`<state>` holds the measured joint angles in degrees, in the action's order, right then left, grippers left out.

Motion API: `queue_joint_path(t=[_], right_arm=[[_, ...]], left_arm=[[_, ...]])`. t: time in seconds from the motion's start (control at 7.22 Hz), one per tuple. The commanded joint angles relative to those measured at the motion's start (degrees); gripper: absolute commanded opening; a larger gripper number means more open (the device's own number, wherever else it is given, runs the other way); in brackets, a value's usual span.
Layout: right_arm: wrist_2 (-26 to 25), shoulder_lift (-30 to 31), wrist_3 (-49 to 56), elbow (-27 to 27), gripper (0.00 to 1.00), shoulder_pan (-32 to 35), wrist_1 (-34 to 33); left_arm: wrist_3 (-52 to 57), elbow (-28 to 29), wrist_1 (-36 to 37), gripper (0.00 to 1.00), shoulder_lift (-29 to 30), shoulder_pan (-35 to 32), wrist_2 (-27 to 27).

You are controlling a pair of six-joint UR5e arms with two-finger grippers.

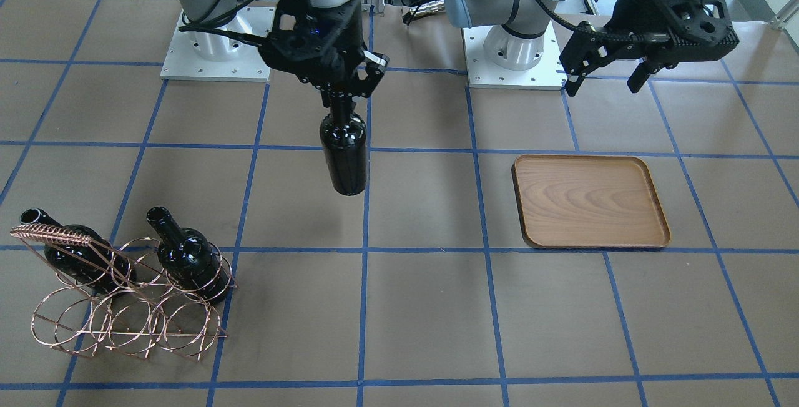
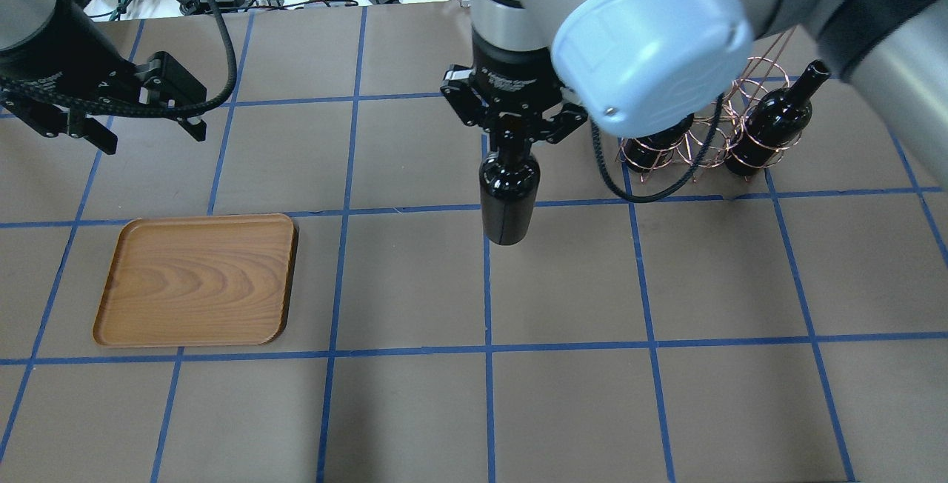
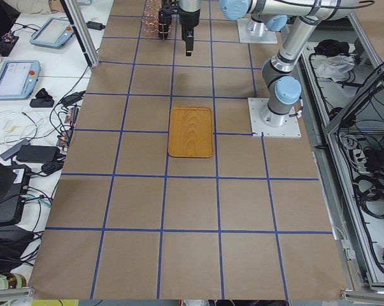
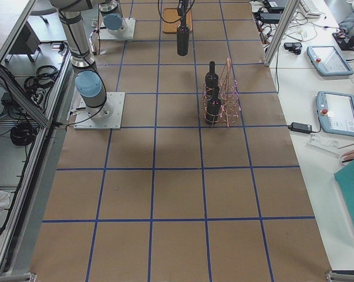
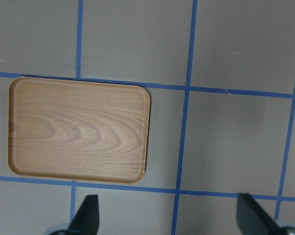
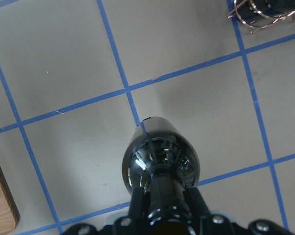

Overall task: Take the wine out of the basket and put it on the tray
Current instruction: 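Carry the bottle toward the tray and stand it upright on the table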

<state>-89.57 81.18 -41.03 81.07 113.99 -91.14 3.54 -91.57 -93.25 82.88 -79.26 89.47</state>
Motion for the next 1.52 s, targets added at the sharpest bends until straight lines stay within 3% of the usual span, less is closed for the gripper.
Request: queue_joint_path(t=[0.0,0.42,1.11,1.25,1.38], right_arm=[[3.1,-5.4,-6.5,-0.3,0.0,4.6,-7.4],[2.2,-10.8,-11.3,-0.4,0.0,9.3,-10.7],[-0.3,-11.0,-12.9,-0.3,0.0,9.8,-11.0],[-0.7,-11.7,-12.9,-0.2,0.04,9.8,-11.0],[-0.7,-11.8,-12.9,-0.1,0.16,9.8,-11.1]], left_arm=[[0.1,0.3,0.0,1.0,0.0,2.4,0.4],[-0.1,0.1,0.0,1.0,0.0,2.5,0.7],[-0.1,-0.4,0.1,1.0,0.2,2.6,1.1],[-0.1,-0.3,-0.3,1.0,0.2,2.5,1.1],[-0.1,-0.3,-1.2,1.0,0.0,2.6,1.0]])
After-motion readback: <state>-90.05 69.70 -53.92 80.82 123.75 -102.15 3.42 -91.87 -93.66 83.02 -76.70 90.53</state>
